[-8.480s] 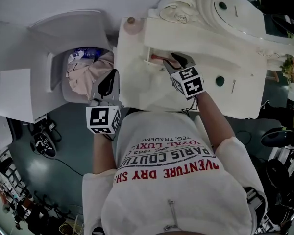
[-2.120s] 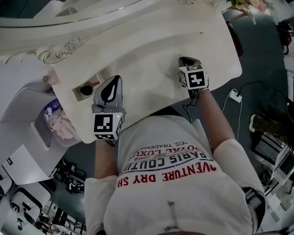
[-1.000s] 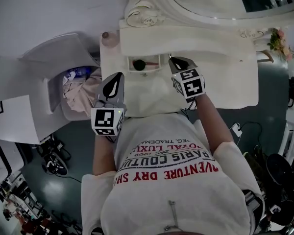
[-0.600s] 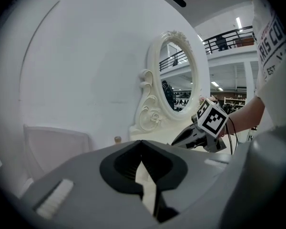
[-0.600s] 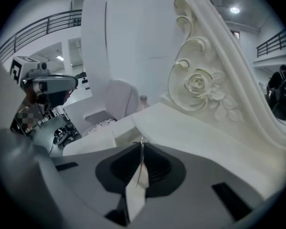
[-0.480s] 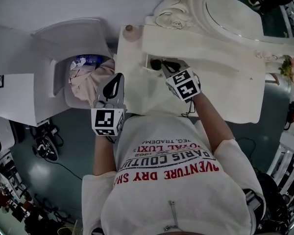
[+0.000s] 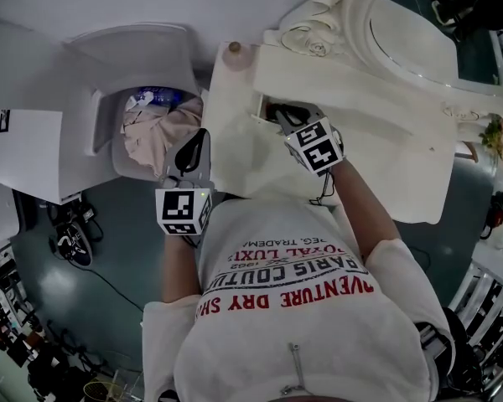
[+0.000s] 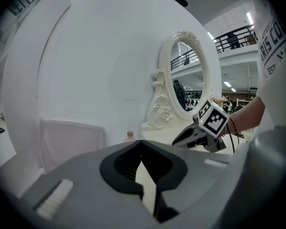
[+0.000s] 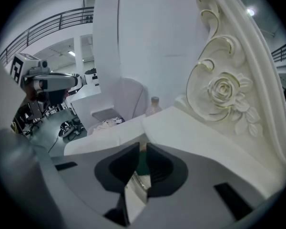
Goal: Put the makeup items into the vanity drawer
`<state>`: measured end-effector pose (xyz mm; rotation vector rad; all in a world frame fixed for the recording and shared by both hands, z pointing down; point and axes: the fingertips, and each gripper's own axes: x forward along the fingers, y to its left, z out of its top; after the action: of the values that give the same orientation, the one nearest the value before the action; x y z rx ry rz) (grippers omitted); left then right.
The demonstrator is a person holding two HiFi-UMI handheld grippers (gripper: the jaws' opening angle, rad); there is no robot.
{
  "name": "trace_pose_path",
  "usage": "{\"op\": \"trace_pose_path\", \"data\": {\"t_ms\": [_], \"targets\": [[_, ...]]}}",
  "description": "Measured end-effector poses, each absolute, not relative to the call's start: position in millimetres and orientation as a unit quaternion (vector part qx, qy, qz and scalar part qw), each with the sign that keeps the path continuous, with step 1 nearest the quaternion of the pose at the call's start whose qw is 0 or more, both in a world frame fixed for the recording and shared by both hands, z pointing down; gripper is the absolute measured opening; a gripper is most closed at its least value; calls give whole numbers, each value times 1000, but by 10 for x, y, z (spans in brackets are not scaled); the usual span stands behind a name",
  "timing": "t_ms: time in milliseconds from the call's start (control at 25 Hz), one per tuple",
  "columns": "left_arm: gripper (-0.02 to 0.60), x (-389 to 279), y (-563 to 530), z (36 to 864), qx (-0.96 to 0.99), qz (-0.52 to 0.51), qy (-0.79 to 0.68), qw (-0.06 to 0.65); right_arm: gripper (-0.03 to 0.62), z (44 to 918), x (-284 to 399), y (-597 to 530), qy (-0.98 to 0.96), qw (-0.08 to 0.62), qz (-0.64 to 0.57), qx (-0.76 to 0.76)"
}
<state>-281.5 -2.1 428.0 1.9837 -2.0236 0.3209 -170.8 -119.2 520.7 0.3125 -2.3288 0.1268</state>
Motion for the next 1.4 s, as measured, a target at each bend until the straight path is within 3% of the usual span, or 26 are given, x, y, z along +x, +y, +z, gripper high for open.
{"op": "trace_pose_path", "data": {"t_ms": [280, 520, 920, 1400], "targets": [[11, -2697, -215, 4183, 715, 105, -679, 126, 31, 4958, -1523, -1329, -921, 346, 52, 173], [11, -2489, -458, 4031, 750, 106, -645, 101, 29, 4512, -1232, -1475, -928, 272, 66, 246], [11, -2219, -762, 3793, 792, 112, -597, 63, 9, 3887, -717, -1485, -921, 175, -10, 347], [11, -2054, -836, 3622, 800, 104, -588, 52, 8, 3698, -460, -1435, -922, 139, -5, 360]]}}
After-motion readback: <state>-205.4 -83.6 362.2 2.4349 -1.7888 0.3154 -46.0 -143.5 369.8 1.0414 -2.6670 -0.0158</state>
